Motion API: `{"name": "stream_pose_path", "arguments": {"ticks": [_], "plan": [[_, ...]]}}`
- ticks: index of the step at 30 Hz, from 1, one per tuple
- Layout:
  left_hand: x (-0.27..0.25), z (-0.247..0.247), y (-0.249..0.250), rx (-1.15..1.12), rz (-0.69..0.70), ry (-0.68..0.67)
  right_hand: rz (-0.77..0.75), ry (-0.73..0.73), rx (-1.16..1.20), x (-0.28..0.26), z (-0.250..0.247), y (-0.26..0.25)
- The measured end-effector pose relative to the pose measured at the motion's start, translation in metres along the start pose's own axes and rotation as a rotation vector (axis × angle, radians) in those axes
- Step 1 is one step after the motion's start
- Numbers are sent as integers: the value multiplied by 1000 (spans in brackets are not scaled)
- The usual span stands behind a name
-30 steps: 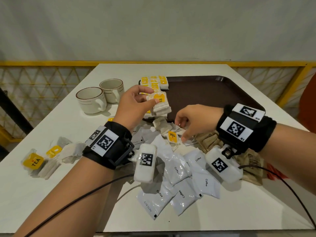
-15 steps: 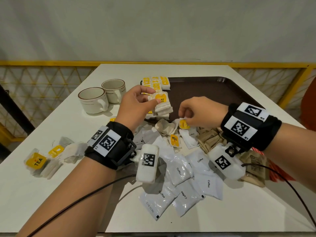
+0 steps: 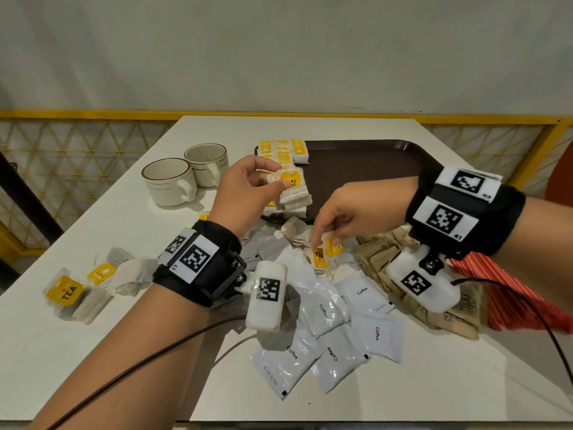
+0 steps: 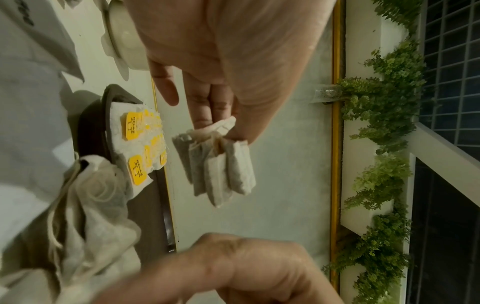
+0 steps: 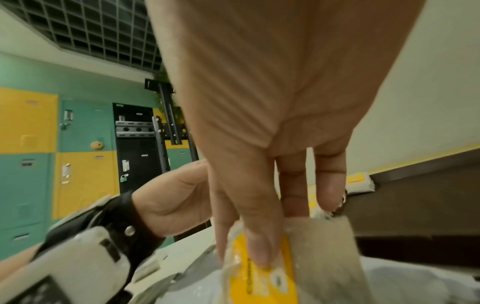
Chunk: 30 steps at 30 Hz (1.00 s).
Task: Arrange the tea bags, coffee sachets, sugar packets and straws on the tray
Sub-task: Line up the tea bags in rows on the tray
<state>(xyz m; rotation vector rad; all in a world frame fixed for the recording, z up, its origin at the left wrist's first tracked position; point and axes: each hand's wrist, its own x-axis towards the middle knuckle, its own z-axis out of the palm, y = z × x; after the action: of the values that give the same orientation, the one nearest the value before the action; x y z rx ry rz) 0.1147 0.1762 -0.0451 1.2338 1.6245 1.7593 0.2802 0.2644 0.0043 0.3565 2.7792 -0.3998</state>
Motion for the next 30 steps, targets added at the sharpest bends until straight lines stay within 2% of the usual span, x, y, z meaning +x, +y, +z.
{"name": "stream_pose_path", "arguments": {"ticks": [3,8,15,20,25,30], "plan": [[1,-1,-1,-1,-3,0,-21,-83,-84,8,2,-7],[1,0,-1,-10,-6,-6,-35,-130,-192,19,11,-15],[2,-2,-2,-27,-10,1,-42,-73,-231,22,12,-19],[2,-2,-1,-36,-2,8,3,73,-33,-2,-6,-13],[3,-3,-2,-29,0,15,5,286,376,-21,-17,7],[4,-3,-5,-7,0,18,27,375,617,-32,-13,24]]}}
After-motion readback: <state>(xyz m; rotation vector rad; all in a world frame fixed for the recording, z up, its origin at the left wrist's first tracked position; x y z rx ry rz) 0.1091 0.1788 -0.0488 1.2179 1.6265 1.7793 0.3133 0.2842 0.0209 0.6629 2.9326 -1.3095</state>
